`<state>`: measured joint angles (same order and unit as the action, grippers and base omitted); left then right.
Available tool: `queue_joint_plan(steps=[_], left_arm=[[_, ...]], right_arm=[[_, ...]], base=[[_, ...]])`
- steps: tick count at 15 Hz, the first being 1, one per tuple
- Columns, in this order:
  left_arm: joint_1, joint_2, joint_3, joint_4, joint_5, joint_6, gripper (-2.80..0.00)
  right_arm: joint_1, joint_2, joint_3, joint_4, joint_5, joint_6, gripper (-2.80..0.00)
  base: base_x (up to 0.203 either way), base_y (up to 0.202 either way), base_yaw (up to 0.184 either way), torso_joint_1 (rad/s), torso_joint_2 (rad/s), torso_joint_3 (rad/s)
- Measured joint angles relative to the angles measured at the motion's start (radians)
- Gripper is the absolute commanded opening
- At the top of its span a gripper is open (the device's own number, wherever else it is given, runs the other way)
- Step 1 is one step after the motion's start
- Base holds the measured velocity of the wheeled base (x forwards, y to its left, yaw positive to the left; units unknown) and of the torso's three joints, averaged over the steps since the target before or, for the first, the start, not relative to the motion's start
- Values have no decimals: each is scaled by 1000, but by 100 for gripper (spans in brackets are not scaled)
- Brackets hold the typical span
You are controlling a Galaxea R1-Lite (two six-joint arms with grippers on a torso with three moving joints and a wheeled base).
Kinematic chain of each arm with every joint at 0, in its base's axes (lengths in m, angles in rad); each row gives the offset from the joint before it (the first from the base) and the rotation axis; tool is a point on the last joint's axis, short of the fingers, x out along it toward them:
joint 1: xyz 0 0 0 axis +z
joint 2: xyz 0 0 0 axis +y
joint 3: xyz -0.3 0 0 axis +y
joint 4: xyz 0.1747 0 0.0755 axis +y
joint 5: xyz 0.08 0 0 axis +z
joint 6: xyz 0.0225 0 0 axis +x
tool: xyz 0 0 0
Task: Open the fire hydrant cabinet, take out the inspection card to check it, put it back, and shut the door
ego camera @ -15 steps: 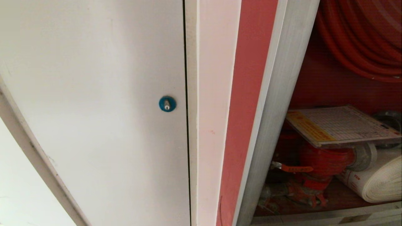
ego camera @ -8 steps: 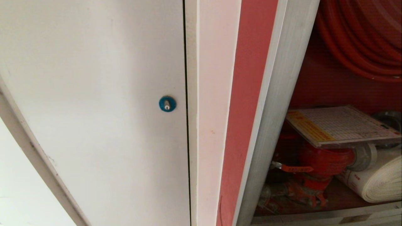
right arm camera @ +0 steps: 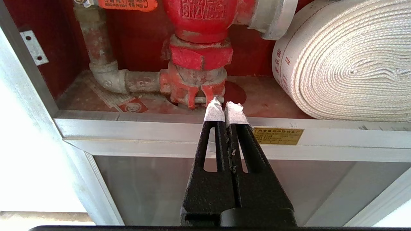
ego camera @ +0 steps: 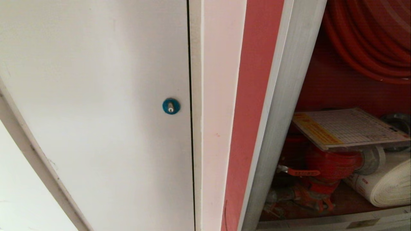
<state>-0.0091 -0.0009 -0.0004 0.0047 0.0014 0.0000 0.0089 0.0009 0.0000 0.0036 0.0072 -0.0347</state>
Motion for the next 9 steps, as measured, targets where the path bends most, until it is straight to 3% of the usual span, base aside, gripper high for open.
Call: queue_joint_plan(steps=[9], left_arm=[[0,0,0,0,0,0,-280]], right_arm=[[0,0,0,0,0,6,-280]], base=[[0,0,0,0,0,0]])
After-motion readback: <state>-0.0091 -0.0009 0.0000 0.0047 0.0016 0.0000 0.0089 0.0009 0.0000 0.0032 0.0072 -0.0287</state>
